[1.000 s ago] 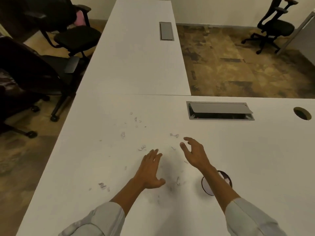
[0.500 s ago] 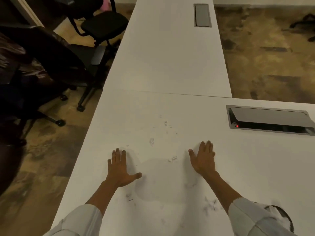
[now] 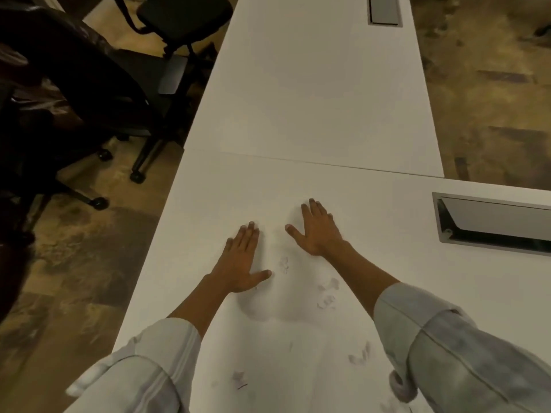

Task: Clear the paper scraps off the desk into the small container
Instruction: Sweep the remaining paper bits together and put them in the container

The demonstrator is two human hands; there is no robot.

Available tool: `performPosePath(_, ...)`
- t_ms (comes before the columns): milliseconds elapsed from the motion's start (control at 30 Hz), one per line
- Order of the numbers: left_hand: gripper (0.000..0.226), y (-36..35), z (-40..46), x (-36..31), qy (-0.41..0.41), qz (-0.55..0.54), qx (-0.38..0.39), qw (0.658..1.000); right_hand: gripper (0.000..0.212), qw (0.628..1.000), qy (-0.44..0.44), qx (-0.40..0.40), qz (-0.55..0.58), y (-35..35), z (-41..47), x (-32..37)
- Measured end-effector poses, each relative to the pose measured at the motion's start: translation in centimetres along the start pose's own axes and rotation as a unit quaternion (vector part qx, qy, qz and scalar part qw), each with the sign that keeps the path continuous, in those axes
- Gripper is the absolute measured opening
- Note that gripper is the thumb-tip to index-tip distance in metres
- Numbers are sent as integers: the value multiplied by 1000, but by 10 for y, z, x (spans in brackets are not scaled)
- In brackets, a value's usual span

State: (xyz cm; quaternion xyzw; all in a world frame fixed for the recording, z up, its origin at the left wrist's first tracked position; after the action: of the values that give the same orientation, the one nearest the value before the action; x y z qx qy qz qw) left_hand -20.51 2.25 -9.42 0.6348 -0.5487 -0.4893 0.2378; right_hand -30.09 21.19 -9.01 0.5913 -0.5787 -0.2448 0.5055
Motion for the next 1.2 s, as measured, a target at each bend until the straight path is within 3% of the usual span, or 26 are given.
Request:
performPosePath(67, 91, 2, 14, -9, -27, 29, 12, 999, 83, 999, 12, 7, -30, -11, 2, 10)
performPosePath(200, 71, -6, 18, -21, -73, 62, 21, 995, 63, 990, 107, -66, -58, -40, -27, 43)
performPosePath(400, 69, -32, -16, -19, -68, 90, -3, 994, 28, 956, 221, -158, -110, -43, -53, 28)
performPosePath(500, 73, -40, -37, -7, -3, 93, -20, 995, 31, 959, 180, -140, -165, -22, -48, -8)
performPosePath(633, 82, -47, -64, 10, 99, 61, -31, 993, 34, 986, 93, -114, -83, -16, -65, -38)
performPosePath(733, 95, -54, -77, 3, 122, 17, -37, 992, 38, 989, 80, -118, -42, -29, -94, -29)
performPosePath(967, 69, -74, -91, -52, 87, 49, -51, 994, 48, 984, 111, -99, -97, -76, -169, -9)
performPosePath(1133, 74, -82, -130, -93, 9, 96, -57, 994, 43, 973, 161, -93, -137, -97, -237, -27)
performPosePath(1200, 72, -91, -150, -103, -25, 138, -50, 989, 55, 970, 176, -92, -139, -103, -260, -39)
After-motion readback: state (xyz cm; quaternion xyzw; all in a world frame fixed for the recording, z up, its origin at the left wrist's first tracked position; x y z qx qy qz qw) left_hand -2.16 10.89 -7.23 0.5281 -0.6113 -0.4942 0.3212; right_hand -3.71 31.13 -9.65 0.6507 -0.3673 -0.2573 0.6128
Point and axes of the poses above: each hand's wrist, its own z-axis towards the middle knuckle, its own y-axis out of the back of the hand, x = y × z, the point moved 5 cm from there along z, towards the middle knuckle, and after that the axes turned 1 degree about -z, right-handed, at the moved point
